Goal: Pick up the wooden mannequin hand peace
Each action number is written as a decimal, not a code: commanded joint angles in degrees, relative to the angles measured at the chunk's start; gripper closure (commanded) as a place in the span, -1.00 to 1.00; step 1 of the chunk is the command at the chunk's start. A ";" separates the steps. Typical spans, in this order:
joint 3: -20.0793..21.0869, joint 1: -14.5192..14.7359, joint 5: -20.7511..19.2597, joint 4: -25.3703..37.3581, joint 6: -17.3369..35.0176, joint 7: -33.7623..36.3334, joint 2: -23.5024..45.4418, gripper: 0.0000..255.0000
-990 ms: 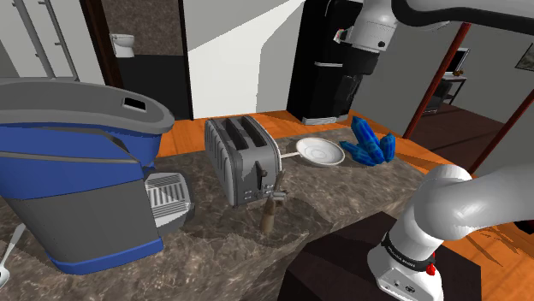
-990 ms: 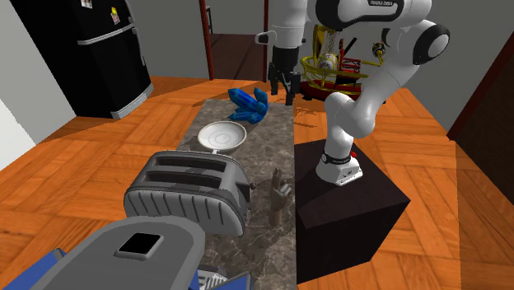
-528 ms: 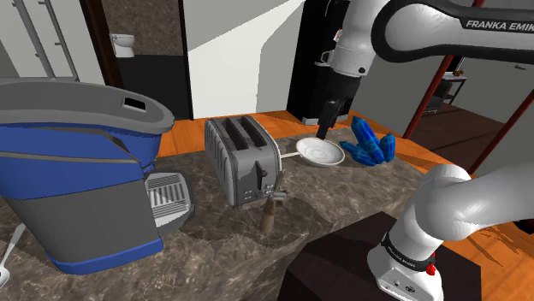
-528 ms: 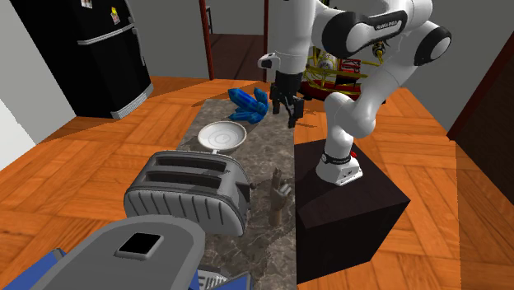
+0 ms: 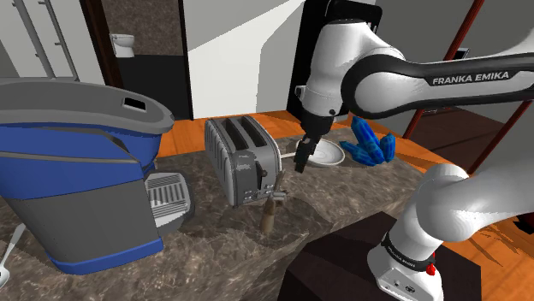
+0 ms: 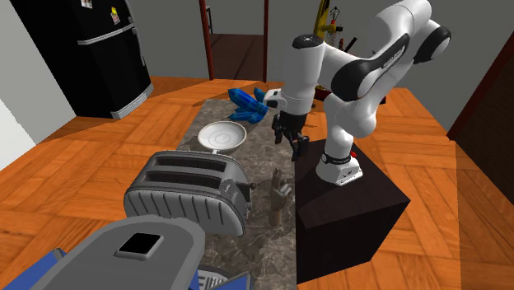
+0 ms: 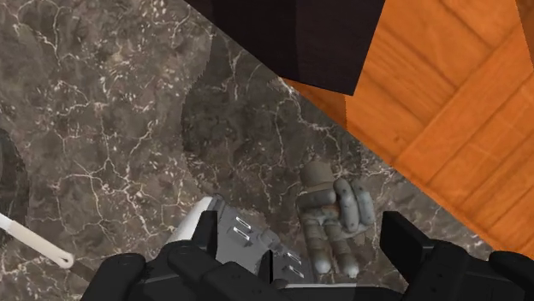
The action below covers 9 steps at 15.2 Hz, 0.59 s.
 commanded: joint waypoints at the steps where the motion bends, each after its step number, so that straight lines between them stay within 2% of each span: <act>1: 3.06 0.36 0.07 -0.94 3.48 2.07 2.62 -1.00; 5: 9.06 0.37 -0.79 -2.11 9.94 6.43 8.47 -1.00; 9: 10.21 0.23 -0.89 -3.73 13.06 7.20 10.08 -1.00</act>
